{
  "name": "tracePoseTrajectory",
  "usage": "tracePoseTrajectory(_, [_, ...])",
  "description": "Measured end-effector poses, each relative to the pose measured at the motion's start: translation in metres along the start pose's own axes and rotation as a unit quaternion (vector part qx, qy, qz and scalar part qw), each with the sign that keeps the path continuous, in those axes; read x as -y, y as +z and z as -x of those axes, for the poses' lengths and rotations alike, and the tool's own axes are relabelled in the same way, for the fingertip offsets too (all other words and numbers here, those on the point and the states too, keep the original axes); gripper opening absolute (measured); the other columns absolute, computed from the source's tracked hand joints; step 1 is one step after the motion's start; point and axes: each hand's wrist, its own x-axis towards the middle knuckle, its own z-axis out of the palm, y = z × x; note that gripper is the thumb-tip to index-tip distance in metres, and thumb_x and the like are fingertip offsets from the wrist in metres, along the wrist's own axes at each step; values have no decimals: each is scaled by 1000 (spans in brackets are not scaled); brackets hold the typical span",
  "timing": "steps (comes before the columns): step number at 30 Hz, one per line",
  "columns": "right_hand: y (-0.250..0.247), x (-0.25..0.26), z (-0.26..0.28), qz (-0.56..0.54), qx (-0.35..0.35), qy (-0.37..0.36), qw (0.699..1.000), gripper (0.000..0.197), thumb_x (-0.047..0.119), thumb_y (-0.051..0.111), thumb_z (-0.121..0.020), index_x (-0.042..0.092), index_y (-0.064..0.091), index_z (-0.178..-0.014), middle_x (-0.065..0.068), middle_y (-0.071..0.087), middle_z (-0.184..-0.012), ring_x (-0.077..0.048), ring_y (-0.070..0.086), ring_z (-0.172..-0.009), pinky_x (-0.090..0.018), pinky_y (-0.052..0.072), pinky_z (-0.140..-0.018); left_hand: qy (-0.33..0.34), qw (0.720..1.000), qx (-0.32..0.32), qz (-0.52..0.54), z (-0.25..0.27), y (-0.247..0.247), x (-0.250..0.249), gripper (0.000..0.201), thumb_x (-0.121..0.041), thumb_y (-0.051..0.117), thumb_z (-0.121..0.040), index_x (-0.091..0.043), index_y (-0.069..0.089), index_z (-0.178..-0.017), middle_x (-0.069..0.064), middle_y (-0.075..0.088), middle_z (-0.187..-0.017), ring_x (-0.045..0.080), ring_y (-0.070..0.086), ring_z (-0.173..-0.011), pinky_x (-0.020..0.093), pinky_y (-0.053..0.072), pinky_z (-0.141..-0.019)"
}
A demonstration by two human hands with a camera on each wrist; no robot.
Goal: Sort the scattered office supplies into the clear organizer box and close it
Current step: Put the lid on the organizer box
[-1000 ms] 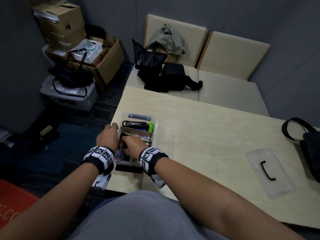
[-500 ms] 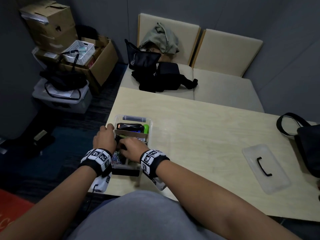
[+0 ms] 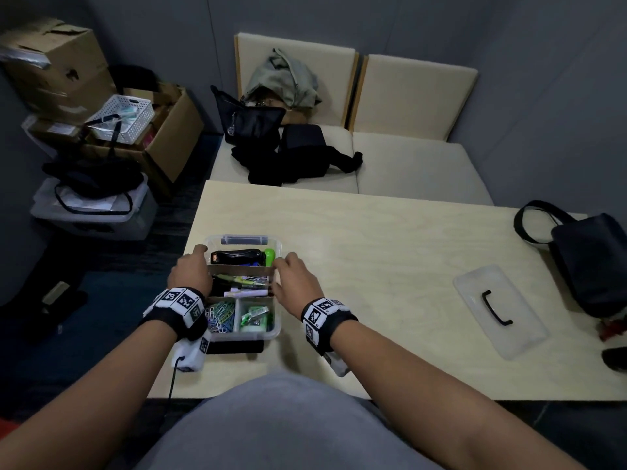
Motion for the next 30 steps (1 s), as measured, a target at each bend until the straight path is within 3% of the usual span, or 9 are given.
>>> tracePoseTrajectory(4, [-8,-21,2,-57,28,122,990,49,33,54,-97,10,38,-138,-14,51,-128,-34,59,-106,-43,51,-83,-38,998,8,50,1,12,-17,45,-11,52,-94,-12,41,-138,30,58,-114,47,57,-102,46,47,-80])
tracePoseTrajectory(8, [-9,-34,-3,-109,43,165,979,58,39,54,-97,11,32,-143,-15,56,-128,-34,57,-112,-43,50,-89,-62,995,55,49,-1,29,-20,32,-18,51,-95,-5,44,-123,31,58,-110,46,58,-94,43,47,-73])
tracePoseTrajectory(11, [-12,-39,-10,-149,46,190,969,66,37,56,-96,11,25,-148,-17,55,-130,-34,57,-115,-43,49,-93,-54,996,60,45,-5,30,-17,36,-17,51,-94,-13,46,-129,29,60,-108,45,59,-93,41,48,-73])
tracePoseTrajectory(13, [-18,-41,-15,-148,29,193,970,66,35,55,-97,12,22,-150,-17,44,-140,-35,52,-122,-43,47,-97,-44,996,61,51,-10,27,-18,36,-20,52,-94,-20,49,-130,26,62,-110,43,60,-95,40,50,-77])
tracePoseTrajectory(16, [-34,-52,-19,-104,-11,173,979,62,38,50,-99,16,24,-151,-13,35,-145,-31,45,-127,-42,45,-99,14,997,64,49,-14,21,-33,32,-27,52,-95,-29,54,-128,20,67,-102,39,62,-89,36,50,-74])
tracePoseTrajectory(19, [-49,-75,-19,-83,16,163,983,56,42,47,-100,16,33,-148,-12,43,-141,-29,49,-124,-41,44,-101,101,990,92,24,-15,16,-60,28,-31,54,-96,-29,56,-124,14,70,-91,34,64,-81,32,47,-67])
tracePoseTrajectory(22, [-60,-100,-6,-93,68,168,979,52,45,51,-98,14,42,-139,-13,58,-126,-27,60,-105,-39,51,-88,171,976,137,13,-15,16,-97,27,-32,54,-96,-31,57,-123,8,72,-85,30,66,-79,32,49,-66])
tracePoseTrajectory(25, [-67,-126,15,-92,50,204,973,40,38,56,-98,12,45,-126,-13,65,-105,-30,63,-86,-38,53,-74,229,957,178,10,-15,20,-142,30,-27,53,-96,-33,57,-125,6,72,-85,27,67,-78,34,52,-69])
tracePoseTrajectory(30, [-83,-167,54,-40,-4,275,961,31,35,48,-101,9,47,-116,-17,66,-101,-37,63,-86,-42,53,-73,298,933,199,-19,-12,38,-211,39,-16,53,-93,-35,58,-128,8,71,-100,28,66,-83,37,55,-73])
